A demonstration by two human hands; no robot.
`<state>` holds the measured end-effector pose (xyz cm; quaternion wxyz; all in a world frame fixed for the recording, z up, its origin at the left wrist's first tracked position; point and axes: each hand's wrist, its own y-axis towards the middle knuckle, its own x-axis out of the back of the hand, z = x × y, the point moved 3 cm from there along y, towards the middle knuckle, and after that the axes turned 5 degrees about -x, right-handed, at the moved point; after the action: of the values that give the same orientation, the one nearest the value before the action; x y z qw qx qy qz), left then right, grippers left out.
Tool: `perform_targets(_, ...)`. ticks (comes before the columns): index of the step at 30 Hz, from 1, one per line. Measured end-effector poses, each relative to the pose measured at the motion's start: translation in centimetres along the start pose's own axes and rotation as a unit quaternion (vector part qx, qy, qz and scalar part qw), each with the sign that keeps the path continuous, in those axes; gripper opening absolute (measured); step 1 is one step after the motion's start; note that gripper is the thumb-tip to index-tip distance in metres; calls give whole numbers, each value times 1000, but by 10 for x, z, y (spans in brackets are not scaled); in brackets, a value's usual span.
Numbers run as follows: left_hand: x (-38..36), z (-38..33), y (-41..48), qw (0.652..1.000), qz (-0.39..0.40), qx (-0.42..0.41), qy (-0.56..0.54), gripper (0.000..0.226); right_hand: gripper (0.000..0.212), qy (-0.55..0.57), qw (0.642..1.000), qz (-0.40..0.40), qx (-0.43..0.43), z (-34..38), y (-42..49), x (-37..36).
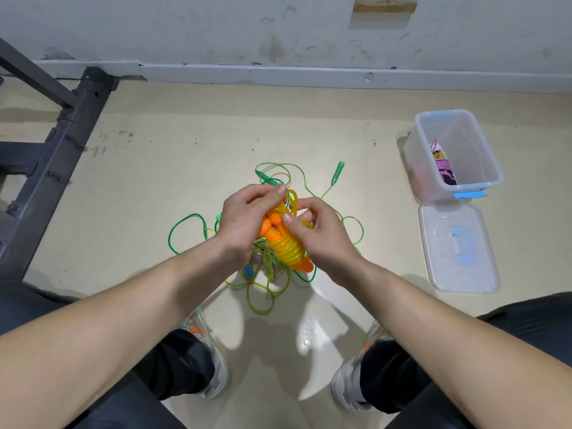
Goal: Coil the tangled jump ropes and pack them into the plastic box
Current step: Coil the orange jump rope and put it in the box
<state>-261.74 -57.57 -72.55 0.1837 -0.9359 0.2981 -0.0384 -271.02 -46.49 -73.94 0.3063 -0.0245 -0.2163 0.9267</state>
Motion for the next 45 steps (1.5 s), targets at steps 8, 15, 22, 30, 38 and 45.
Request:
perform_targets(8,2,-1,9,999,13,-8,28,10,17,68,996,26,-47,9,5,2)
perform_targets(15,3,-2,17,998,31,51,34,36,18,158,977,80,-121,19,4,1)
perform_targets(22,-11,-1,-4,983,44,127,-125,31,19,224,966,61,-114,22,2,-7)
perform_targets(30,-7,6,2,982,123,130,-64,42,16,93,992,54,-72,26,6,3)
perform_targets(38,-8,2,-5,981,167,84,-52,60,31,20,999,28,-10,38,14,21)
perform_targets(45,-12,1,-13,973,213,90,-21,36,34,-50,996,-76,13,32,23,27)
